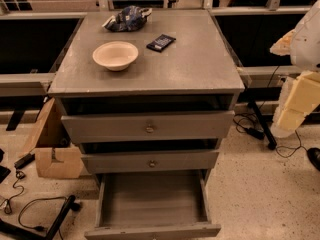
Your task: Close bottom drawer
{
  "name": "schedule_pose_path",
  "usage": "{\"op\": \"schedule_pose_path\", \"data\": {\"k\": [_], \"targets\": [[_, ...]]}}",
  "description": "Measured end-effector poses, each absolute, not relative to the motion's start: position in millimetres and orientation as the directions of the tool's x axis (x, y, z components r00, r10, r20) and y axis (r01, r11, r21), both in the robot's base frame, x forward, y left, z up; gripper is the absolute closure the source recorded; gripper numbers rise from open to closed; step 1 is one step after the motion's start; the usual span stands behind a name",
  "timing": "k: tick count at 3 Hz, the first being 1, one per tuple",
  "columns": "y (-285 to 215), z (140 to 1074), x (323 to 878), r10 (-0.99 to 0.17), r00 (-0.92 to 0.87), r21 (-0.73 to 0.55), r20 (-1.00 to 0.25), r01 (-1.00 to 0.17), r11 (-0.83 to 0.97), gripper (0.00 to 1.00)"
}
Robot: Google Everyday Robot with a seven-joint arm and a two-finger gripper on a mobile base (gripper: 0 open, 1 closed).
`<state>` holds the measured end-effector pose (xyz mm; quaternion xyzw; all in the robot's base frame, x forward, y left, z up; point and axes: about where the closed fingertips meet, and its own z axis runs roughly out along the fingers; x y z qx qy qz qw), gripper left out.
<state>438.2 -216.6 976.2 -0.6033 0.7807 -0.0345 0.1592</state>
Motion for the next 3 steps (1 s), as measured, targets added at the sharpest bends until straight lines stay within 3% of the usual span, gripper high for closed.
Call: {"op": "schedule_pose_path", "data": {"k": [1, 3], "targets": [[-216, 976, 439, -0.953, -0.219, -0.255, -0.212, -0.929, 0.27, 0.0], [-225, 888, 444, -0.944, -0.229, -0.242, -0.238, -0.927, 0.285, 0.0]]}}
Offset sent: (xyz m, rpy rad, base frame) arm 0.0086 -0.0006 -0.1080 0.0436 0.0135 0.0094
